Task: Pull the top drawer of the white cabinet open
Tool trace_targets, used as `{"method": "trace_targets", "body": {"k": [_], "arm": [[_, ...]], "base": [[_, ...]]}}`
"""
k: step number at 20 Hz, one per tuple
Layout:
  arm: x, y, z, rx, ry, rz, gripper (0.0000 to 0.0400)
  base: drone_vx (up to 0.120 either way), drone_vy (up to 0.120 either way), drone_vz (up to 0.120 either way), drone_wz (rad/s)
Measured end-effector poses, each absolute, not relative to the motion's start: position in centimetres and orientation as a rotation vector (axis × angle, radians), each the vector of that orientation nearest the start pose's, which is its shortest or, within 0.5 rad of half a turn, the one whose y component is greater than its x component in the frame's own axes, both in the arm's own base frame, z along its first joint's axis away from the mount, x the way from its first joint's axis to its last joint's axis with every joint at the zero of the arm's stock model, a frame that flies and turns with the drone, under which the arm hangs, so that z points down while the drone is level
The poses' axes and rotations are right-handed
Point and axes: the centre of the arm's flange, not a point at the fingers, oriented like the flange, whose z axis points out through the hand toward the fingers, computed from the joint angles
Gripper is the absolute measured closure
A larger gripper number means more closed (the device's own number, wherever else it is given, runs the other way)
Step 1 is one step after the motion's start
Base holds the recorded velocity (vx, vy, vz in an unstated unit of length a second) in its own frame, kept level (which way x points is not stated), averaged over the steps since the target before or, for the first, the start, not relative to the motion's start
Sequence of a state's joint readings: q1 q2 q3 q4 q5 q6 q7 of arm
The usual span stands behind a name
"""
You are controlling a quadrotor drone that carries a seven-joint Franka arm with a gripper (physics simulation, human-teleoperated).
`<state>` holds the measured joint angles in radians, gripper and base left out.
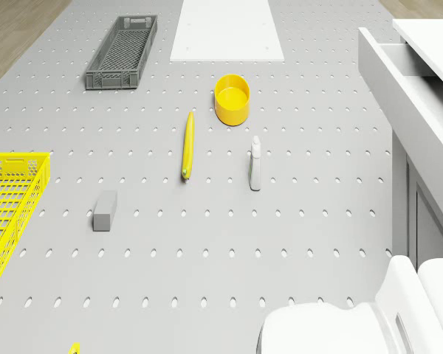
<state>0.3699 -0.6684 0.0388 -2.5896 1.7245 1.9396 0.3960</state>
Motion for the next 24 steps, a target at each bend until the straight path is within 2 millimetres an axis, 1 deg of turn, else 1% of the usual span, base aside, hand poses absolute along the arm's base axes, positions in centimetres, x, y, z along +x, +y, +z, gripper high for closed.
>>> {"method": "trace_targets", "body": {"k": [4, 6, 7, 8, 9, 10, 11, 13, 14, 16, 18, 21, 23, 24], "arm": [[31.7, 19.9, 54.4, -1.49, 0.607, 0.606, 0.0279], [31.7, 19.0, 54.1, -1.49, 0.598, 0.598, 0.0275], [31.9, 18.6, 52.9, -1.517, 0.572, 0.569, 0.0165], [32.4, 17.8, 50.3, -1.576, 0.564, 0.55, 0.0008], [33.1, 17.1, 48.7, -1.558, 0.572, 0.549, 0.0095], [33.0, 17.0, 49.2, -1.546, 0.578, 0.56, 0.0139], [32.9, 16.8, 49.9, -1.535, 0.583, 0.568, 0.0174], [32.5, 16.6, 51.4, -1.515, 0.605, 0.594, 0.0228], [32.3, 16.5, 52.3, -1.507, 0.614, 0.604, 0.0219], [32.1, 16.4, 52.9, -1.5, 0.612, 0.605, 0.0171], [31.9, 16.3, 53.4, -1.495, 0.611, 0.607, 0.0141], [31.8, 16.3, 53.9, -1.49, 0.611, 0.609, 0.0117], [31.8, 16.2, 54.1, -1.487, 0.611, 0.61, 0.0108], [31.7, 16.2, 54.1, -1.487, 0.611, 0.61, 0.0105]], "base": [[0.0, 0.0, 0.0, 0.0], [0.0, 0.0, 0.0, 0.0], [0.0, 0.04, 0.0, 0.0], [0.0, 0.12, 0.0, 0.0], [0.0, 0.12, 0.0, 0.0], [0.0, 0.08, 0.0, 0.0], [0.0, 0.0, 0.0, 0.0], [0.0, 0.0, 0.0, 0.0], [0.0, 0.0, 0.0, 0.0], [0.0, 0.1, 0.0, 0.0], [0.0, 0.12, 0.0, 0.0], [0.0, 0.107, 0.0, 0.0], [0.0, -0.02, 0.0, 0.0], [0.0, -0.12, 0.0, 0.0]]}}
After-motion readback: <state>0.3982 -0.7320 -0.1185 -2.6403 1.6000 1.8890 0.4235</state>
